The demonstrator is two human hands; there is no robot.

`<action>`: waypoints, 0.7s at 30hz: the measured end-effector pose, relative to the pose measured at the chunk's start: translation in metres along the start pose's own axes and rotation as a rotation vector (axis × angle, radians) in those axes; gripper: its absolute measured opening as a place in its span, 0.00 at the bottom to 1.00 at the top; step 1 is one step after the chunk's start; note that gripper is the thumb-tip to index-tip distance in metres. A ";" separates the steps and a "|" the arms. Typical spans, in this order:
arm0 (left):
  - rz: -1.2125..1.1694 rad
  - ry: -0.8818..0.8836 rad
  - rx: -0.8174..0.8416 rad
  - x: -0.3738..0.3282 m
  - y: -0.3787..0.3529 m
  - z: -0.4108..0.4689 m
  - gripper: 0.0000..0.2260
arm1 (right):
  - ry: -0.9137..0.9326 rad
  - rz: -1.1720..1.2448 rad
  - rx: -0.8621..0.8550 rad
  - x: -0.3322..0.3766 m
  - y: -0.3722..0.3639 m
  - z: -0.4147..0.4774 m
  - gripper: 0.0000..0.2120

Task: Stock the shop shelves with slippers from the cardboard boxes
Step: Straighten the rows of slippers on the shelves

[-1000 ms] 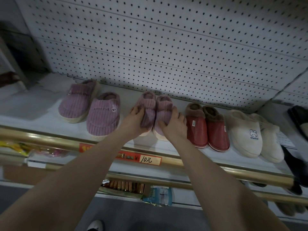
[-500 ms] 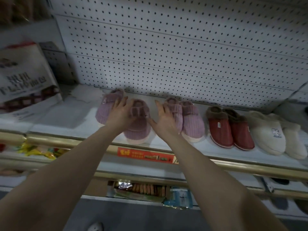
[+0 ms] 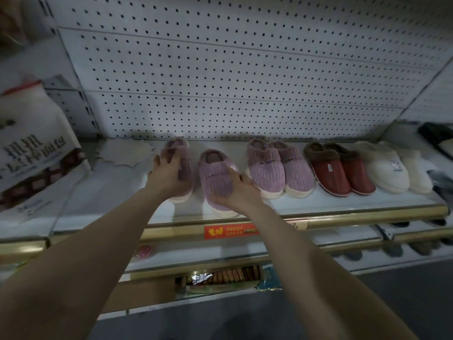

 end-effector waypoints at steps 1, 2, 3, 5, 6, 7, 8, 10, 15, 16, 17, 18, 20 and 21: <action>-0.010 -0.013 -0.002 -0.002 0.000 0.002 0.41 | -0.002 -0.015 0.017 0.001 0.000 -0.002 0.56; -0.019 -0.030 -0.007 -0.004 -0.001 0.004 0.40 | -0.004 -0.029 0.033 0.002 -0.001 -0.005 0.56; -0.031 -0.043 -0.005 -0.004 -0.003 0.006 0.41 | -0.005 -0.040 0.046 0.003 -0.001 -0.008 0.56; -0.067 -0.050 0.018 -0.002 -0.006 0.012 0.48 | -0.010 -0.048 0.062 0.005 -0.001 -0.011 0.57; -0.088 -0.045 0.035 0.000 -0.006 0.014 0.52 | -0.016 -0.044 0.067 0.006 -0.001 -0.011 0.57; -0.106 -0.041 0.045 0.001 -0.006 0.016 0.55 | -0.023 -0.037 0.072 0.006 -0.002 -0.012 0.57; -0.116 -0.048 0.049 0.001 -0.006 0.017 0.56 | -0.031 -0.031 0.077 0.007 -0.002 -0.012 0.57; -0.100 -0.088 0.051 -0.004 -0.005 0.018 0.56 | -0.044 -0.024 0.086 0.008 -0.003 -0.012 0.56; -0.096 -0.044 0.087 -0.001 -0.006 0.020 0.56 | -0.061 -0.008 0.104 0.010 -0.003 -0.014 0.56; -0.094 -0.041 0.095 0.000 -0.006 0.020 0.57 | -0.062 -0.006 0.106 0.010 -0.003 -0.014 0.56; -0.093 -0.043 0.102 0.001 -0.007 0.021 0.59 | -0.062 -0.005 0.108 0.010 -0.003 -0.014 0.56; -0.094 -0.047 0.103 0.003 -0.009 0.022 0.60 | -0.062 -0.006 0.109 0.010 -0.003 -0.014 0.56; -0.099 -0.042 0.107 0.005 -0.011 0.024 0.60 | -0.056 -0.005 0.107 0.011 -0.003 -0.013 0.56; -0.107 -0.037 0.108 0.006 -0.012 0.024 0.60 | -0.054 -0.005 0.108 0.011 -0.003 -0.013 0.56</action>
Point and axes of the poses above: each hand's wrist, its own z-axis towards the middle knuckle, its own y-axis out of the back of the hand, x = y × z, the point moved 6 cm from there along z, towards the middle knuckle, and after that the axes turned 15 degrees about -z, right-handed, at the moved point
